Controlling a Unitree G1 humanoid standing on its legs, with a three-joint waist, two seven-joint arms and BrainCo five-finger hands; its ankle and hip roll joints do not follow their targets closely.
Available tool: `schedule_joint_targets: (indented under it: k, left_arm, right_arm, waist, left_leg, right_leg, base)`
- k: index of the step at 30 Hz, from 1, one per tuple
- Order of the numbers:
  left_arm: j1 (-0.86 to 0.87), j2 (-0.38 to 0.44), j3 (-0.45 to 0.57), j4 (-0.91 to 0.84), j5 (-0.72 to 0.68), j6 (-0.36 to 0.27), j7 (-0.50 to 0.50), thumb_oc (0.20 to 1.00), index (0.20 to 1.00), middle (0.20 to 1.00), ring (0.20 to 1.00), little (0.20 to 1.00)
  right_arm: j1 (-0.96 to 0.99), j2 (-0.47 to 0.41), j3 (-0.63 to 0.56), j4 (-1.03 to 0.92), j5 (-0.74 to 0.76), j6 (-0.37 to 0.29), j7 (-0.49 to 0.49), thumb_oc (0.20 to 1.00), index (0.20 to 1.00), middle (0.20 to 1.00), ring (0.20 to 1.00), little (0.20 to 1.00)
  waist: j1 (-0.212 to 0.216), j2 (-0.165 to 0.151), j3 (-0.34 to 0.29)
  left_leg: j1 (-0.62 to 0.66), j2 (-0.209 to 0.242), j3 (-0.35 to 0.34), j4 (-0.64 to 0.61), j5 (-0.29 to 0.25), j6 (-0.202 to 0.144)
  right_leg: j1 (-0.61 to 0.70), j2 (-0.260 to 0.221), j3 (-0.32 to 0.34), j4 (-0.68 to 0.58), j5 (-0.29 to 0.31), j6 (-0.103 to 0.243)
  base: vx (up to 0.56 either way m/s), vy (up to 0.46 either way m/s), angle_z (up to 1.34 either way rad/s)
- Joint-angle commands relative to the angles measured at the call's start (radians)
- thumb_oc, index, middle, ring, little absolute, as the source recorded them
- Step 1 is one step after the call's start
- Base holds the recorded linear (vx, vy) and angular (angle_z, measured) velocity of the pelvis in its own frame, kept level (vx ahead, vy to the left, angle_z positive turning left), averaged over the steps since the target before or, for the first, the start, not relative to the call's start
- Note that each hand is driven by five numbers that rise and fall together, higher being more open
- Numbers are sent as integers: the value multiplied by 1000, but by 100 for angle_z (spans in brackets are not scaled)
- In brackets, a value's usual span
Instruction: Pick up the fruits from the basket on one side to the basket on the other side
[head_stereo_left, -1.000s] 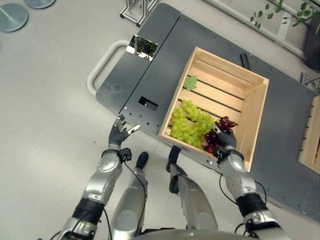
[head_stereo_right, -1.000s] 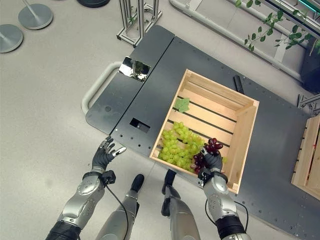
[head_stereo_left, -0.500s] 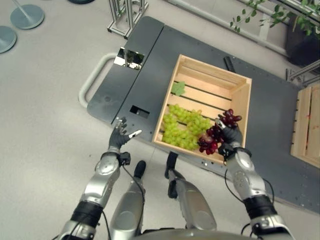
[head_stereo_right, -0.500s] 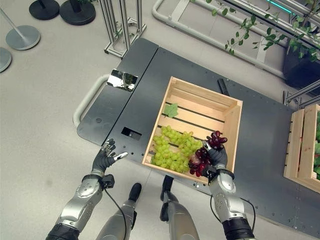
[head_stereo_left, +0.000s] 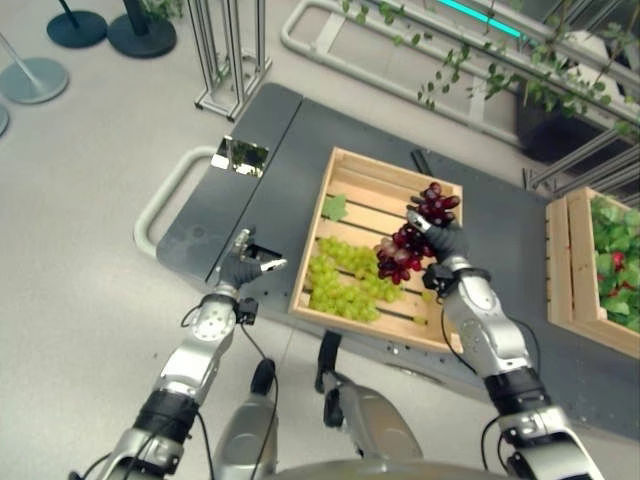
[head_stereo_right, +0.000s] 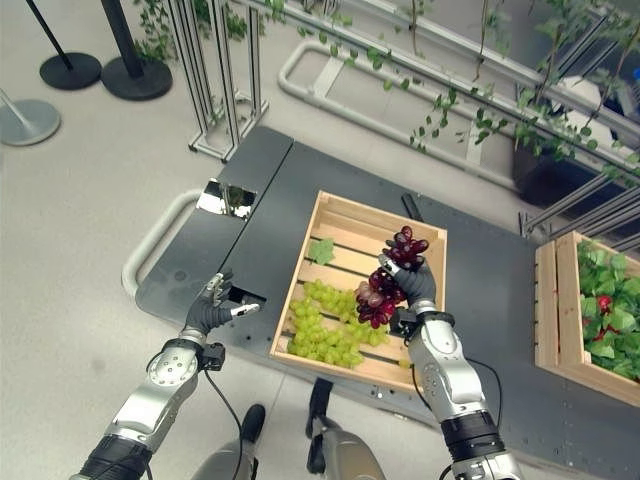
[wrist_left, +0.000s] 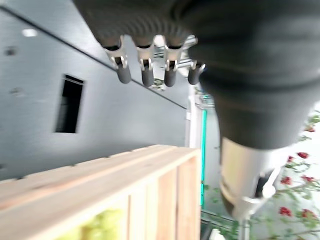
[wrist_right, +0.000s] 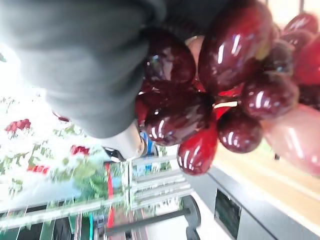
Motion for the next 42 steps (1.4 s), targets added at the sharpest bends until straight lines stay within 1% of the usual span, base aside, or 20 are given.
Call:
schedule_joint_targets:
  k: [1,3,7,13,18,23,34,42]
  left_arm:
    - [23,-29,-39,-5,55,-22,-31,1000,1000,1000,1000,1000]
    - [22,-33,-51,2,58,-21,-29,1000,1000,1000,1000,1000]
    - [6,-63,-104,37,63,-8,-24,1000,1000,1000,1000,1000]
    - [-38,-75,-162,63,82,-5,-18,1000,1000,1000,1000,1000]
    - [-52,-78,-174,68,70,-8,-12,1000,1000,1000,1000,1000]
    - [-64,-92,-201,109,61,-5,-14,1000,1000,1000,1000,1000]
    - [-87,-127,-243,211,-40,9,-51,1000,1000,1000,1000,1000]
    - [-137,-146,-283,219,-116,8,-67,1000,1000,1000,1000,1000]
  right_arm:
    - [-27,-6,32,-43,-36,-29,22,200,200,200,200,200]
    - [-26,1,42,-34,-38,-26,22,200,200,200,200,200]
    - [-30,50,109,-5,-49,-11,26,200,200,200,200,200]
    - [-40,85,173,15,-72,0,29,200,200,200,200,200]
    - [-47,104,208,14,-67,0,35,200,200,200,200,200]
    - [-64,135,259,31,-56,6,45,200,200,200,200,200]
    - [-135,177,337,88,-45,24,67,200,200,200,200,200]
    - [-238,221,386,231,-30,39,73,200,200,200,200,200]
  waist:
    - [-26,32,-146]
    - [-27,33,-154]
    - [-32,38,-192]
    - [-39,43,-226]
    - [-39,46,-239]
    - [-38,48,-248]
    - [-36,53,-264]
    - [-20,53,-272]
  left_leg:
    - [26,-24,-23,-122,-11,27]
    - [27,-23,-21,-121,-13,27]
    - [43,-18,-13,-123,-18,26]
    - [62,-13,-3,-126,-25,24]
    - [72,-10,4,-125,-29,23]
    - [85,-10,8,-124,-35,23]
    - [105,-9,15,-122,-46,26]
    - [116,-15,15,-113,-57,29]
  right_leg:
    - [-26,-91,-9,43,-50,138]
    - [-21,-91,-8,41,-50,138]
    - [-4,-87,-4,38,-57,138]
    - [20,-81,0,27,-59,140]
    - [29,-78,6,25,-59,139]
    - [41,-76,15,26,-60,140]
    - [56,-75,26,23,-62,139]
    - [69,-77,28,22,-66,138]
  base:
    - [54,12,-9]
    - [28,12,-7]
    - [25,13,-1]
    - [26,13,-9]
    - [16,13,-4]
    - [0,0,0]
    - [3,2,-1]
    - [0,0,0]
